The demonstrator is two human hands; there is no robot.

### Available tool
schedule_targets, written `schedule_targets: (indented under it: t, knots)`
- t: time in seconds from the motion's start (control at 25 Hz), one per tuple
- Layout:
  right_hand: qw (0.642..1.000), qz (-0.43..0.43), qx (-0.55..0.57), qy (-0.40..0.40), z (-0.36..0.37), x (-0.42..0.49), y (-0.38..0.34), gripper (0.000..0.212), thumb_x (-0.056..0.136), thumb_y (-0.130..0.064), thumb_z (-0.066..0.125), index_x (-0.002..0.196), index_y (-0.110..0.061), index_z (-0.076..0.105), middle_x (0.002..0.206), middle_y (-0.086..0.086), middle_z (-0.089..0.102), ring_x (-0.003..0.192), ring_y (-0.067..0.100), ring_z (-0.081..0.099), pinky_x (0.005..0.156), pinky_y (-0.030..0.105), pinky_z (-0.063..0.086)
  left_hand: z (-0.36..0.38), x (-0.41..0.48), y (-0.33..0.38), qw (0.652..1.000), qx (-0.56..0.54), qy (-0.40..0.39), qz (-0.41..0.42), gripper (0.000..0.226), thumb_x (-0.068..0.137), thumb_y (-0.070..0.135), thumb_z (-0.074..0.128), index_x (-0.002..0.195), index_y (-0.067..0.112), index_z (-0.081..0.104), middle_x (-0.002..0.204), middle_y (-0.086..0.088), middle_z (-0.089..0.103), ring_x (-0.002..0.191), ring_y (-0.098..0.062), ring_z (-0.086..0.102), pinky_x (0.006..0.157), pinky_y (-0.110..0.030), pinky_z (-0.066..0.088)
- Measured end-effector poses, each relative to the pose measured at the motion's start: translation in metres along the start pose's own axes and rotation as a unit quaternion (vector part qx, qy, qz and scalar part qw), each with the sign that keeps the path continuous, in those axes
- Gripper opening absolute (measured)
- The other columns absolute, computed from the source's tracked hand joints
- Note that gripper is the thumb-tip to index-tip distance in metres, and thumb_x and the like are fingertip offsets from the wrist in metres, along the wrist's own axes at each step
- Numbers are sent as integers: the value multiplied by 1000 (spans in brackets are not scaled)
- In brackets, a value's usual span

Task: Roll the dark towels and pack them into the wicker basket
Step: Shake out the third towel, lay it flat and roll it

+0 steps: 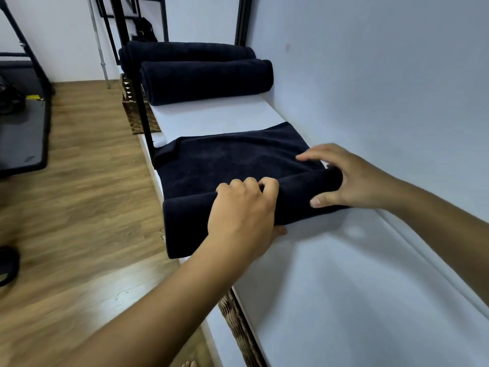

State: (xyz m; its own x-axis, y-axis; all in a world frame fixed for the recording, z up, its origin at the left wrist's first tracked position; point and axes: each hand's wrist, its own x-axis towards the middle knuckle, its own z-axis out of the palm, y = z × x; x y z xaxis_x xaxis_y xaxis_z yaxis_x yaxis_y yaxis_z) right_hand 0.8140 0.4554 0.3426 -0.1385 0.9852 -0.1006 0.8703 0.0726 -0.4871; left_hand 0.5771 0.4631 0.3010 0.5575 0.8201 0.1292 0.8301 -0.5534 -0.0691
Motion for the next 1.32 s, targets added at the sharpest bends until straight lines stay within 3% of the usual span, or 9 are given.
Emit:
schedule_targets:
  t: [0.12,0.24,0.48,0.68,0.8,0.96,1.08,1.2,1.32]
  knots:
    - [973,-99,-182,104,33,-19,7,86,54,-50,84,133,-35,52,139,-9,47,128,15,46,109,36,35,-7,7,-4,999,-32,-28,-5,77,82,78,50,123,14,37,95,-5,51,76,-25,42,67,-38,31]
    - [966,-115,-196,120,36,-9,11,79,53,-33,94,125,-29,59,122,-8,65,110,22,61,96,36,44,-11,5,2,999,-29,-35,-16,79,83,75,52,127,12,35,104,-7,56,82,-27,48,72,-39,34]
    - [983,71,-91,-143,-21,31,-16,62,62,-22,92,109,-49,62,103,-29,67,99,-1,61,88,23,46,-7,-20,22,997,56,20,-47,84,98,51,46,153,2,5,153,-31,24,140,-49,24,116,-62,15]
    - [934,148,69,-317,-32,63,-11,58,61,-3,90,111,-28,75,113,6,75,103,29,72,90,48,58,13,-19,7,996,26,57,-71,102,74,68,68,146,5,32,138,-24,47,130,-45,41,113,-62,22]
    - [916,166,133,-341,-24,59,-4,58,53,-20,89,110,-23,76,113,13,74,99,31,73,76,39,60,20,-10,-5,996,-1,70,-51,104,60,75,74,134,7,45,117,-17,58,109,-39,53,106,-59,31]
    - [956,122,110,-242,-29,34,-6,58,63,-27,91,117,-40,71,117,-10,73,109,12,69,91,31,53,11,10,-16,999,-6,37,-25,95,63,86,59,125,16,43,106,-4,58,88,-26,47,91,-47,35]
    - [997,19,-66,-35,-11,9,-23,58,73,-44,84,126,-47,60,123,-24,63,115,-3,56,98,23,42,2,29,-25,1000,-9,-3,-8,82,62,90,53,111,24,43,98,2,54,81,-22,36,77,-41,29]
    - [956,-77,-236,157,50,-7,-22,77,69,-67,70,135,-26,58,128,-4,61,115,22,57,100,39,43,-5,37,-25,999,-8,-41,0,81,55,95,51,98,27,41,85,4,48,78,-21,42,72,-39,29]
    - [930,-63,-293,215,73,1,-13,95,58,-76,71,134,-21,59,119,0,66,104,29,63,91,47,48,-14,40,-37,996,-40,-75,26,81,59,95,47,98,24,44,86,6,52,80,-20,48,73,-37,35]
